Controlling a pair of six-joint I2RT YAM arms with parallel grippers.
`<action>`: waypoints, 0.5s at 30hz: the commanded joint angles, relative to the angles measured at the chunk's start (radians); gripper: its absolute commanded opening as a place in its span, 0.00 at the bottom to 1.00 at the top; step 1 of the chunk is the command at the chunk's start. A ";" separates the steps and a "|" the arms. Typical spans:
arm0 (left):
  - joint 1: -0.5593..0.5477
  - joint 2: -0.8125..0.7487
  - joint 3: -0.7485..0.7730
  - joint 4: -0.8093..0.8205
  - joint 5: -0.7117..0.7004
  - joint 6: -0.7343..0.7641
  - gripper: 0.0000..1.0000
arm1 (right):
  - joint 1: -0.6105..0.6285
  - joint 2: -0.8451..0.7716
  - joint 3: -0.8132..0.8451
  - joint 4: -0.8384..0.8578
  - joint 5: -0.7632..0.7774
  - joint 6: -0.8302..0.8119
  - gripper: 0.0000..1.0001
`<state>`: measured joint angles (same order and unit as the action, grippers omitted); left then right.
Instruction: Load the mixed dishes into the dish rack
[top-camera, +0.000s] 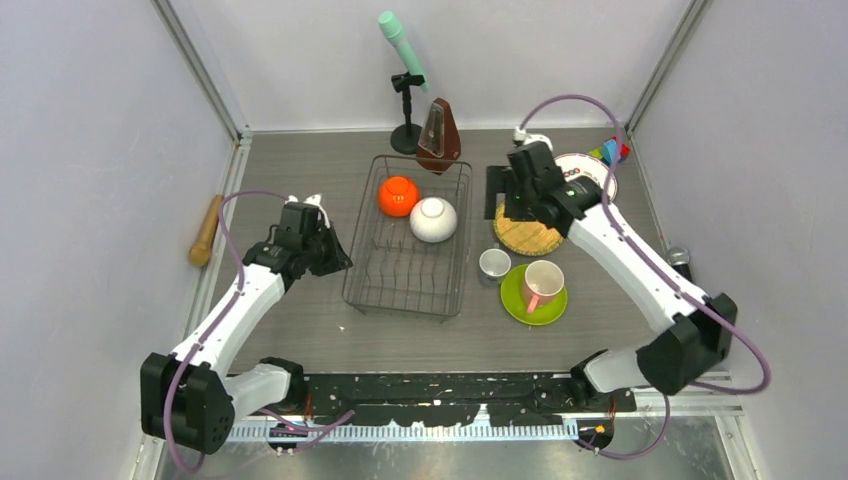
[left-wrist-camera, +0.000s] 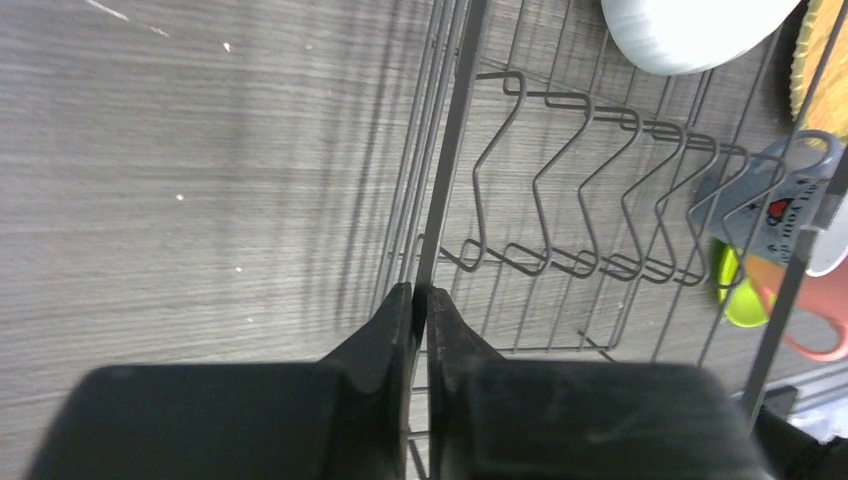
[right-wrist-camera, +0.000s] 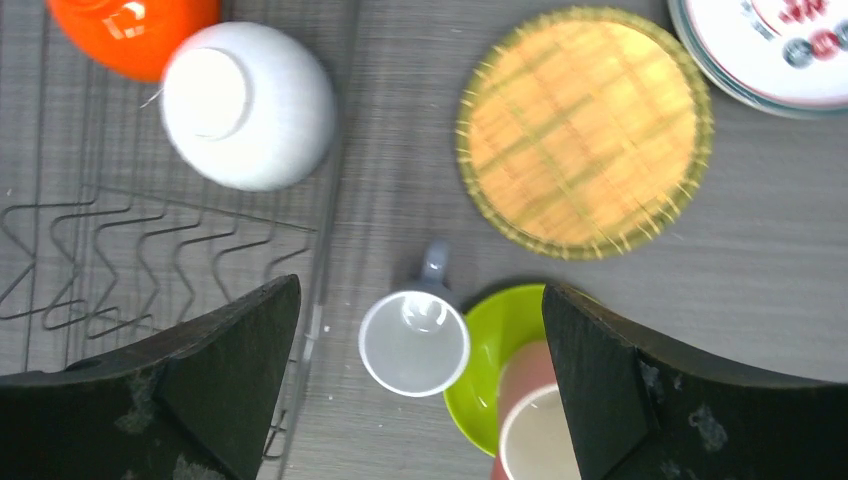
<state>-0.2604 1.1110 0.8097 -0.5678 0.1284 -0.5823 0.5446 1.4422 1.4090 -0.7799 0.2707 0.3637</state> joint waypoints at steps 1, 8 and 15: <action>0.006 0.020 0.014 0.002 -0.187 0.072 0.00 | -0.084 -0.141 -0.088 -0.006 -0.077 0.118 0.98; 0.007 0.008 0.029 0.003 -0.348 0.139 0.00 | -0.166 -0.297 -0.197 -0.068 0.007 0.209 1.00; 0.007 0.013 0.038 0.038 -0.429 0.158 0.01 | -0.218 -0.384 -0.253 -0.170 0.024 0.305 1.00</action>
<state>-0.2665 1.1194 0.8288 -0.5476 -0.1310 -0.4377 0.3412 1.1030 1.1778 -0.8825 0.2470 0.5728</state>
